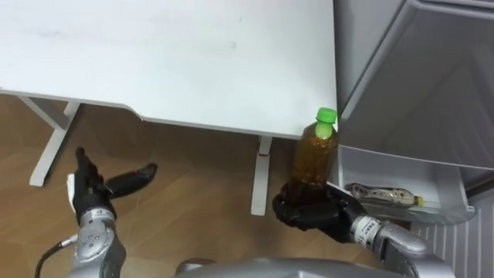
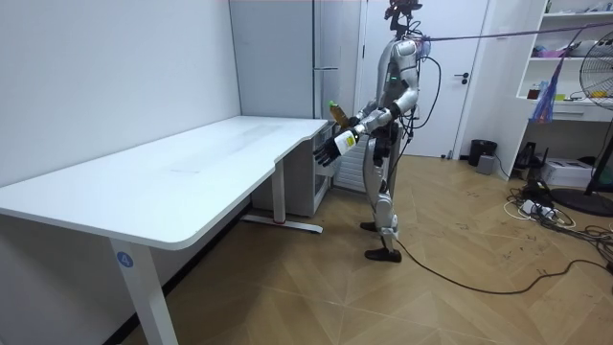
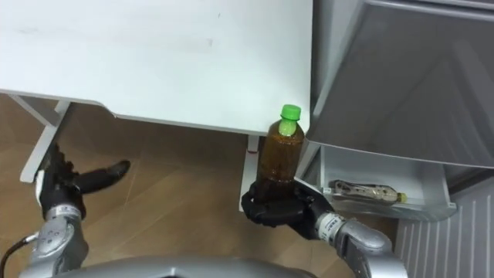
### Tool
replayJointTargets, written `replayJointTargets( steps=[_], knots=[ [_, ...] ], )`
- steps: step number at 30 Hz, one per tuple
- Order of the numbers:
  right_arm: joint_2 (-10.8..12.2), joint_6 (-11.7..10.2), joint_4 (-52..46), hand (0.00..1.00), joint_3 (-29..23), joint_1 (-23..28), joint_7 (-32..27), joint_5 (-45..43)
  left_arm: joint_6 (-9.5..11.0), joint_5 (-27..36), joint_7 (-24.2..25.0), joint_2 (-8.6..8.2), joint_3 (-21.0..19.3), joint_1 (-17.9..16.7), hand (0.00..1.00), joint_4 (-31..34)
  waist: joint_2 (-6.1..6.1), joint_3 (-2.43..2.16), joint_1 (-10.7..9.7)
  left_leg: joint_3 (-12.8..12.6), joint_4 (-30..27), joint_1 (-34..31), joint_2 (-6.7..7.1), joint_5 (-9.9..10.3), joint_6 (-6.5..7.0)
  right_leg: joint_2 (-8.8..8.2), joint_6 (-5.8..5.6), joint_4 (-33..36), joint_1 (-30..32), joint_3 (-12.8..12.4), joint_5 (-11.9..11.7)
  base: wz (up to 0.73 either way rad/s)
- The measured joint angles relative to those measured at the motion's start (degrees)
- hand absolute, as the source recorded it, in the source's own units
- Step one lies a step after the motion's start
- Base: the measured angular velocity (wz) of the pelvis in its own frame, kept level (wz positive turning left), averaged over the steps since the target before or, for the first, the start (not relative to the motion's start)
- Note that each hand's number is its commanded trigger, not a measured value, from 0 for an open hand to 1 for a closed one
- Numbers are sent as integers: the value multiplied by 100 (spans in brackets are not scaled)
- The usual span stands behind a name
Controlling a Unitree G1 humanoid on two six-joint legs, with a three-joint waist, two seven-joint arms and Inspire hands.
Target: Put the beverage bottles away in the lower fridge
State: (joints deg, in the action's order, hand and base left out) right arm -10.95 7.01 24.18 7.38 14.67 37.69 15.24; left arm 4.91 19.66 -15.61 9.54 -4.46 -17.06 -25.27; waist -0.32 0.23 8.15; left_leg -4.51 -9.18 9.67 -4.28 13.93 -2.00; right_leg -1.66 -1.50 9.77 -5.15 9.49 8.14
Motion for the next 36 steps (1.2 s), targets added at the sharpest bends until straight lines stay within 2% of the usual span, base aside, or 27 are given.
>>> replayJointTargets(
  steps=[6,8,17,23,27,30,31,36],
  knots=[
    [11,8,41,100,17,-24,-195,100,-91,152,80,-7,103,21,0,-987,13,13,-1,-6,5,3,-2,0,0,0,0,0,-2,1,0,0],
    [29,20,41,100,18,-25,-196,100,-188,286,158,-8,139,1,0,-1304,21,18,-3,-10,64,-1,-1,1,0,2,0,5,28,2,0,0],
    [137,63,42,100,75,-68,-411,142,-407,496,454,-2,142,-4,0,-2339,31,17,-9,-9,58,-9,-1,2,0,3,0,-12,28,11,0,0],
    [120,63,42,100,104,-66,-463,296,-554,439,759,-2,148,-108,0,-2661,57,17,-68,-12,99,-30,-2,2,0,10,-2,-7,52,-3,1,0],
    [116,63,139,100,115,-73,-461,293,-628,425,966,12,357,-112,0,-2712,89,16,-147,-7,89,-49,-1,2,0,10,-1,-5,64,-5,1,0],
    [117,63,318,100,178,-108,-450,297,-686,206,1202,12,500,3,0,-2844,85,-9,-197,-7,41,-131,1,2,0,7,0,10,153,-6,0,0],
    [113,63,388,100,199,-123,-461,297,-691,175,1276,31,529,31,0,-2844,48,-40,-210,-11,23,-182,2,1,1,3,2,29,211,-4,-2,0],
    [104,63,400,100,269,-153,-565,305,-694,-195,1403,56,536,96,0,-2844,46,-31,-300,-12,-35,-232,5,1,0,-8,3,31,229,4,-2,0]
  ],
)
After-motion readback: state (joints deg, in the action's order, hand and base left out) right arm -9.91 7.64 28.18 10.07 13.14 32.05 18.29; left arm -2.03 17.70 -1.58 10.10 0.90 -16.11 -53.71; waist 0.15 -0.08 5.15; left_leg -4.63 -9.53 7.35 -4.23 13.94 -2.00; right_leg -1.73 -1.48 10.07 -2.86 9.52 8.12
